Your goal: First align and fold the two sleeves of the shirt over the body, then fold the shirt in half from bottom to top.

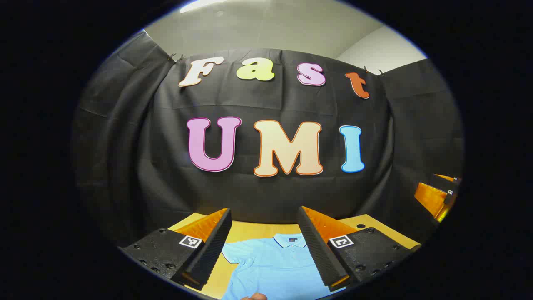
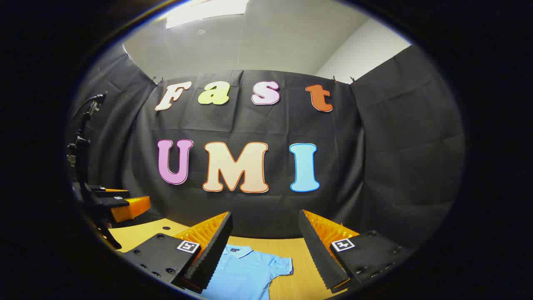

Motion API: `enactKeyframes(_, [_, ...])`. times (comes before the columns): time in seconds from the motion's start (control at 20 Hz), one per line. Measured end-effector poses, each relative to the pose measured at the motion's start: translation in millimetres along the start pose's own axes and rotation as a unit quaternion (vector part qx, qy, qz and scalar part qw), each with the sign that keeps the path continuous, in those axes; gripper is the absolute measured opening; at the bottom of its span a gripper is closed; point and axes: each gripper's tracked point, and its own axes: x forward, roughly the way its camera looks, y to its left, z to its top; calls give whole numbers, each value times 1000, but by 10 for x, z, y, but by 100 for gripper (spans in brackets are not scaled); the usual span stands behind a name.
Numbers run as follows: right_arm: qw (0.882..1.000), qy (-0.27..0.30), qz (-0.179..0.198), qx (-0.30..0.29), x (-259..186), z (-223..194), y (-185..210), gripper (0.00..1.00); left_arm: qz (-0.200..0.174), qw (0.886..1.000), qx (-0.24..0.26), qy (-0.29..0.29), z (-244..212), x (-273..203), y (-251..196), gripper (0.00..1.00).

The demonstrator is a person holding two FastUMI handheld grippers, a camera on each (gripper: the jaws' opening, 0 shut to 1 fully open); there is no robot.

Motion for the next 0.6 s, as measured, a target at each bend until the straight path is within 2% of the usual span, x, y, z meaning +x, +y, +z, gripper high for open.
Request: enactKeyframes(0.6, [1000, 5, -6, -6, 81, -54, 141, 98, -3, 1000, 1, -3, -20, 15, 165, 94])
